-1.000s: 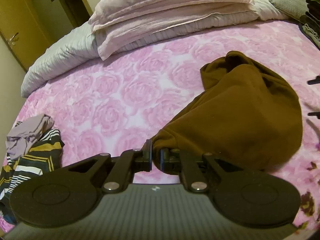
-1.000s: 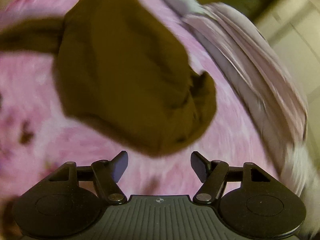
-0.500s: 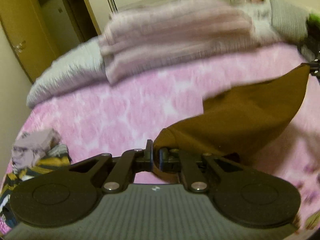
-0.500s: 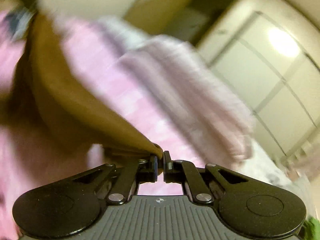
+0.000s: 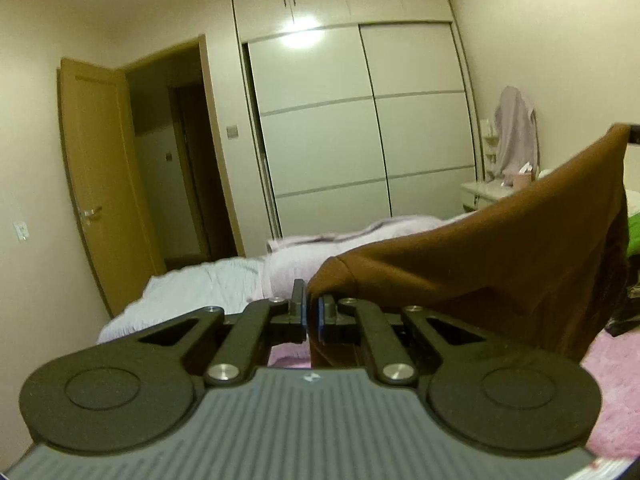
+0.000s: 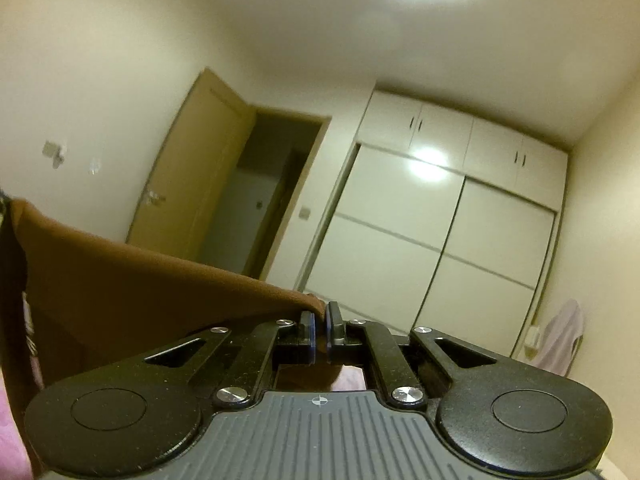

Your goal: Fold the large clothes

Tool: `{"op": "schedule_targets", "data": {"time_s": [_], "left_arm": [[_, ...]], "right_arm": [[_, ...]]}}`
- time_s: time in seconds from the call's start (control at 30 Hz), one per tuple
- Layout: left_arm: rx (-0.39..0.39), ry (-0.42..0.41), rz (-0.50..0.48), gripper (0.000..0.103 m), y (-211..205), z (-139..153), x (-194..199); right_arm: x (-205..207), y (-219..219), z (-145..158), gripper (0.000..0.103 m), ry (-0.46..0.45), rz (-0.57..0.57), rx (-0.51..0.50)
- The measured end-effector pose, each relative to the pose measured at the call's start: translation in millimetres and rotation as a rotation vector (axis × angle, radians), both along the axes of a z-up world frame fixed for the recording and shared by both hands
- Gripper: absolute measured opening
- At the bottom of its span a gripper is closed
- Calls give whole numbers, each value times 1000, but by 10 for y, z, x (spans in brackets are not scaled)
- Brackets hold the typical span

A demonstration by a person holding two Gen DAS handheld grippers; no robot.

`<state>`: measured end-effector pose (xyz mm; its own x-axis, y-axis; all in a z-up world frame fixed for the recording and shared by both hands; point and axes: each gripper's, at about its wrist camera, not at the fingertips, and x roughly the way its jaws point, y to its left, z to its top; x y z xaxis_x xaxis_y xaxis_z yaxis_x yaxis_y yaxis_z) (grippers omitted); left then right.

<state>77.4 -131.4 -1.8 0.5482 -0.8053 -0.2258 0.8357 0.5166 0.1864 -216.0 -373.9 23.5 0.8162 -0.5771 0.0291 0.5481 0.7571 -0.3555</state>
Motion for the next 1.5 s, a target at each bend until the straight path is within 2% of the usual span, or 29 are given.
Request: {"op": "schedule_targets", "data": {"time_s": [0.13,0.23,0.43,0.6,0.7,0.77,0.83,0.9,1.03,1.13,1.23,1.33,1.43,1.5], "left_arm": [[-27,23,-3,5,296,68,-264],[-32,52,-6,5,498,97,-469],[-20,39,-17,5,788,323,-790],[73,24,-26,6,620,453,-737],[125,46,-39,6,333,313,-520],[166,93,-53,6,48,112,-258],[223,165,-58,5,-315,-216,83],[300,234,-58,5,-729,-673,471],[467,332,-58,5,-1597,-1803,1183],[589,355,-55,5,-2176,-2638,1538],[685,399,-53,5,-2649,-3287,1862],[734,404,-87,5,-2978,-3661,2069],[711,339,-123,6,-3341,-3810,2190],[690,335,-140,6,-3579,-3871,2279]], "right_arm": [[-396,441,133,0,22,3,-35],[-663,756,85,0,31,8,-5],[-1078,1097,155,0,69,-4,76],[-1099,1037,278,0,104,12,134],[-967,838,220,0,118,13,181],[-738,624,89,0,172,-5,223],[-355,261,-225,0,258,-21,274],[44,-142,-669,0,360,-40,348],[741,-872,-1834,0,531,-106,445],[1192,-1339,-2702,0,635,-154,473],[1489,-1920,-3456,0,711,-220,523],[1706,-2340,-3920,0,730,-288,555],[1799,-2671,-4135,0,718,-348,562],[1898,-2886,-4170,0,714,-374,571]]}}
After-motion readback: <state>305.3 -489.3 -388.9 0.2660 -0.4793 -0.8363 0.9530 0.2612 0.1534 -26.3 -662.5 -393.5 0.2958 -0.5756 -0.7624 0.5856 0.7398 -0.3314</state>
